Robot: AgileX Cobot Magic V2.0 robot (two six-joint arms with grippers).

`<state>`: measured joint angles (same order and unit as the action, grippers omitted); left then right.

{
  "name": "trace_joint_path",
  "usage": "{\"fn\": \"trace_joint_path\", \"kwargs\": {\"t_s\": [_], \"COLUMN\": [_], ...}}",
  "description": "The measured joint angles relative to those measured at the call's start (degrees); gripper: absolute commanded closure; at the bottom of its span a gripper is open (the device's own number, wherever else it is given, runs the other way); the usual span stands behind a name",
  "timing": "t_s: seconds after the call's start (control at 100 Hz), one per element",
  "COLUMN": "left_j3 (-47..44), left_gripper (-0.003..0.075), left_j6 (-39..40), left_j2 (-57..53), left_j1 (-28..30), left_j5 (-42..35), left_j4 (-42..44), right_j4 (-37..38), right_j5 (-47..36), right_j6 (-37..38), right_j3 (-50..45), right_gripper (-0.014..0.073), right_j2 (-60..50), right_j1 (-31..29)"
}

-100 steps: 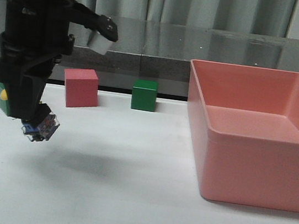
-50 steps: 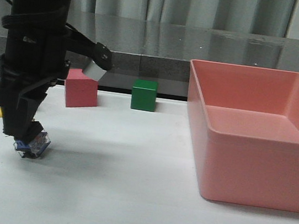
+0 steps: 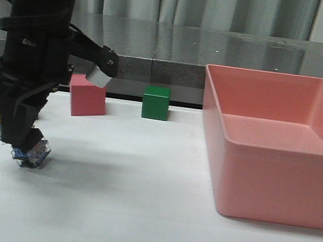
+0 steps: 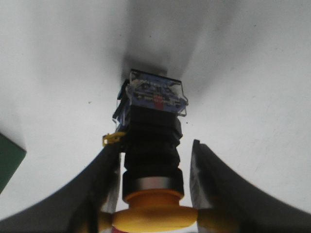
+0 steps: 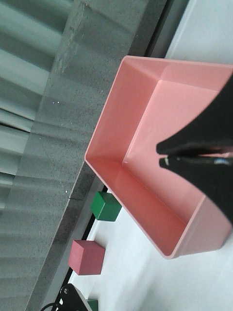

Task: Place and stand button with both arms
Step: 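Lower the button upright onto the table near the green cube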

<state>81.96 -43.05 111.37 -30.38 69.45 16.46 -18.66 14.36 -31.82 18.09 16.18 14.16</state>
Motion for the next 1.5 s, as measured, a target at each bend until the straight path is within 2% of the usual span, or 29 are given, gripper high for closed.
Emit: {"fn": "trace_joint_path", "kwargs": {"t_s": [0.8, 0.92, 1.11, 1.2, 1.28, 1.5], "left_j3": [0.00, 0.00, 0.00, 0.00, 0.00, 0.00], "left_gripper": [0.0732, 0.0638, 0.0340, 0.0246, 0.0214, 0.0213], "left_j6": [0.00, 0.00, 0.00, 0.00, 0.00, 0.00], "left_j2": [0.00, 0.00, 0.00, 0.00, 0.00, 0.00], "left_j1": [0.00, 0.00, 0.00, 0.00, 0.00, 0.00], "left_j5": [0.00, 0.00, 0.00, -0.07, -0.07, -0.07], "left_j4": [0.34, 0.34, 0.34, 0.36, 0.46, 0.46], "right_j4": [0.00, 0.00, 0.00, 0.00, 0.00, 0.00], "right_j5": [0.00, 0.00, 0.00, 0.00, 0.00, 0.00], "right_j6": [0.00, 0.00, 0.00, 0.00, 0.00, 0.00], "right_j3": [0.00, 0.00, 0.00, 0.00, 0.00, 0.00], "right_gripper": [0.0655, 0.0655, 0.0655, 0.0655, 0.0655, 0.0655], "right_j2": [0.00, 0.00, 0.00, 0.00, 0.00, 0.00], "right_j1": [0.00, 0.00, 0.00, 0.00, 0.00, 0.00]}}
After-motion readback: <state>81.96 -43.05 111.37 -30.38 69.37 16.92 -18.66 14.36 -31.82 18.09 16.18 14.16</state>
